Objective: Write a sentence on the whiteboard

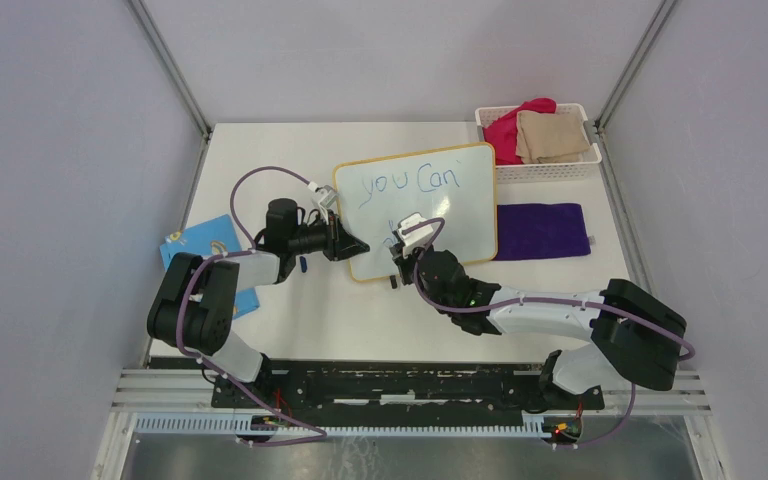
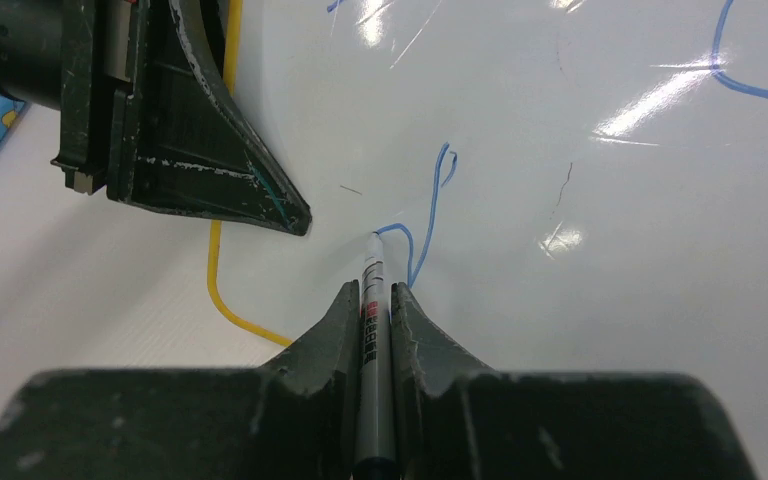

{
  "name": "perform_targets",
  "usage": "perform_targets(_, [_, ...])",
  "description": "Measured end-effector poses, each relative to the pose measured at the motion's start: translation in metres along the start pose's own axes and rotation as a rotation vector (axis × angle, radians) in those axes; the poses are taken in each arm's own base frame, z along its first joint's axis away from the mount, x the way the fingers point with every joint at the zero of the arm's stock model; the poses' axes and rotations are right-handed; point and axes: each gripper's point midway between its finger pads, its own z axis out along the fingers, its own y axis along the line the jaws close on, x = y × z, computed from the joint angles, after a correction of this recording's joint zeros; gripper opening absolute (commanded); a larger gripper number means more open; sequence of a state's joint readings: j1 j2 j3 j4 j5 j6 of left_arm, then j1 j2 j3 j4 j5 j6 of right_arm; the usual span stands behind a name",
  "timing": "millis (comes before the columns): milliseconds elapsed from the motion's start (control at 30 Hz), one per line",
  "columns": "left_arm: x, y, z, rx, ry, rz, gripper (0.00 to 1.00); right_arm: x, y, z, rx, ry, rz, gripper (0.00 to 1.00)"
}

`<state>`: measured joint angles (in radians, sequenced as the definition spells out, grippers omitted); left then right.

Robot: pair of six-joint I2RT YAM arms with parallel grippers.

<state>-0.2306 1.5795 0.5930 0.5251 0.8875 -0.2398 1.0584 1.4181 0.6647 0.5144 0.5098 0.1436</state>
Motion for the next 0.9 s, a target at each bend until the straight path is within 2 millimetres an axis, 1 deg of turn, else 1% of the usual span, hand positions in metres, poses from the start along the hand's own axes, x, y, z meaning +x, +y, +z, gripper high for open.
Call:
perform_targets(100, [0.000, 0.000, 0.000, -0.001, 0.000, 0.000, 0.02, 0.007, 0.002, -0.002, -0.017, 0.012, 0.001, 0.00])
perform_targets(267, [0.000, 0.001, 0.001, -0.002, 0.000, 0.001, 0.02, 0.026, 0.002, -0.010, -0.034, 0.046, -0.005, 0.00])
perform_targets(400, [0.000, 0.001, 0.001, -0.002, 0.000, 0.001, 0.02, 0.032, -0.003, -0.015, -0.027, 0.058, -0.012, 0.00])
perform_targets(567, [0.000, 0.001, 0.001, -0.002, 0.001, 0.001, 0.02, 0.028, -0.012, -0.016, 0.004, 0.052, -0.008, 0.00])
perform_targets(733, [0.000, 0.001, 0.001, -0.001, 0.001, 0.001, 0.02, 0.018, -0.024, -0.017, 0.040, 0.028, -0.002, 0.00])
perform_targets(900, [0.000, 0.000, 0.001, 0.000, 0.001, 0.002, 0.02, 0.007, -0.032, -0.018, 0.058, 0.000, -0.002, 0.00])
